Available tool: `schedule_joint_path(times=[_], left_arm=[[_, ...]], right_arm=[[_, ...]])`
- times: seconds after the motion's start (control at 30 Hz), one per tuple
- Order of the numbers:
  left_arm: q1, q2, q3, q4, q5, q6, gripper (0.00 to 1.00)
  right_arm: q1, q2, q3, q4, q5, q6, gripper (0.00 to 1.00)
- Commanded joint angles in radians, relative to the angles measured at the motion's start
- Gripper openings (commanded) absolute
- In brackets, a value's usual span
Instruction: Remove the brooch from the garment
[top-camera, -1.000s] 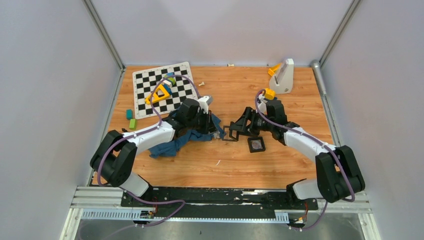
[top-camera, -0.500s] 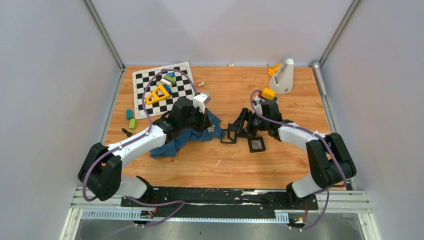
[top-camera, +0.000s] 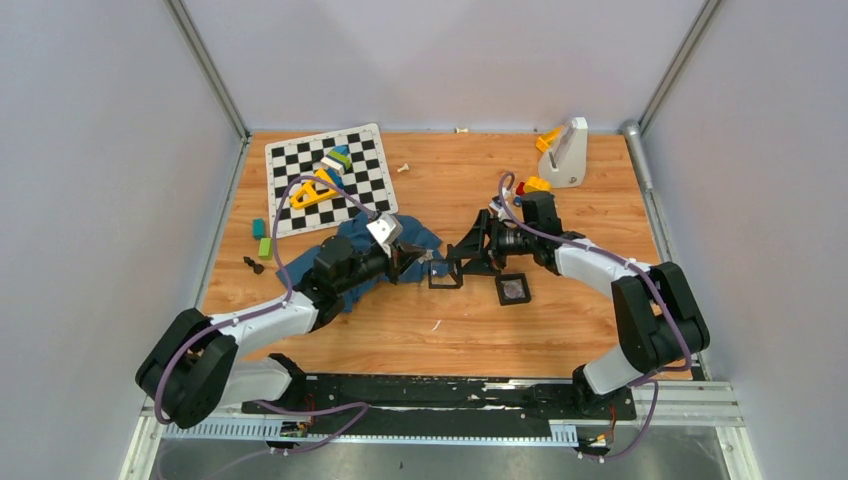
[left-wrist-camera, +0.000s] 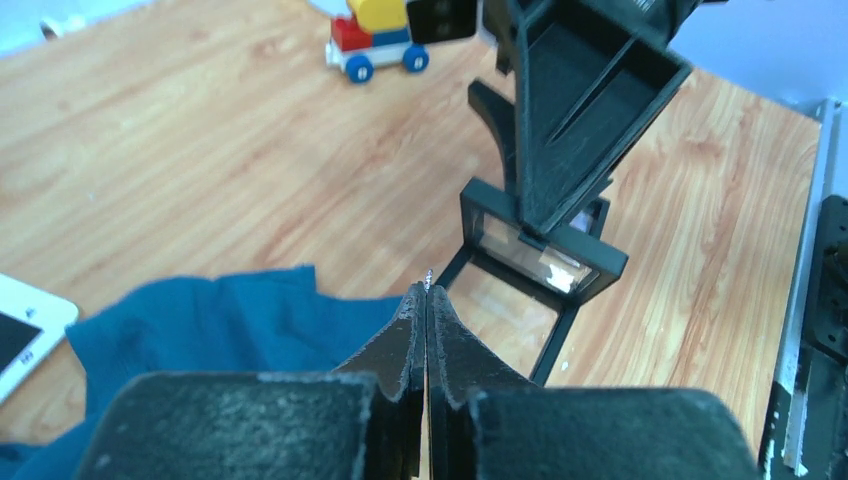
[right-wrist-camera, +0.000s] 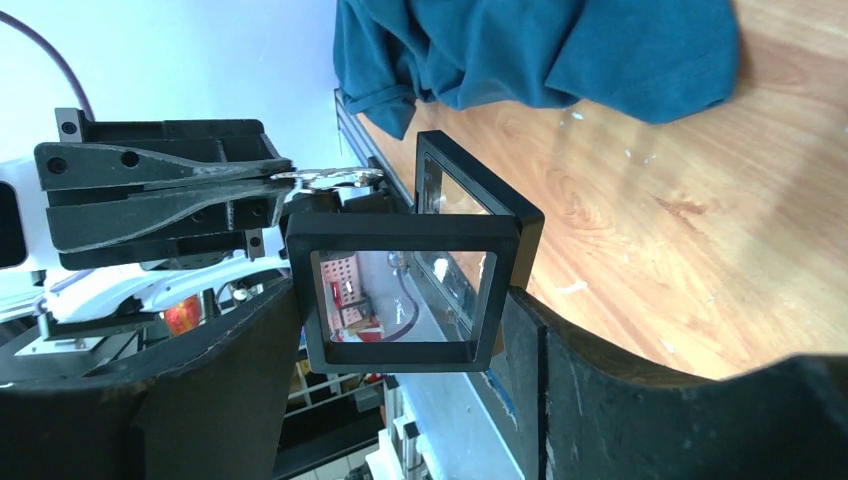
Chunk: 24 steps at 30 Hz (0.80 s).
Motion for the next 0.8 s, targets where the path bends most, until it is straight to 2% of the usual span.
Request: schedule_joint_path(times=[0.0, 0.77], left_arm=[[-0.004, -0.053, -0.023, 0.269, 0.035, 0.044, 0.0], [-0.005, -0.012, -0.04, 0.318, 0.108, 0.017, 0.0]], right_arm=[[0.005, -0.012, 0.045, 0.019, -0.077, 0.034, 0.35], [0.012, -0.013, 0.072, 0.062, -0.142, 0.117, 0.33]])
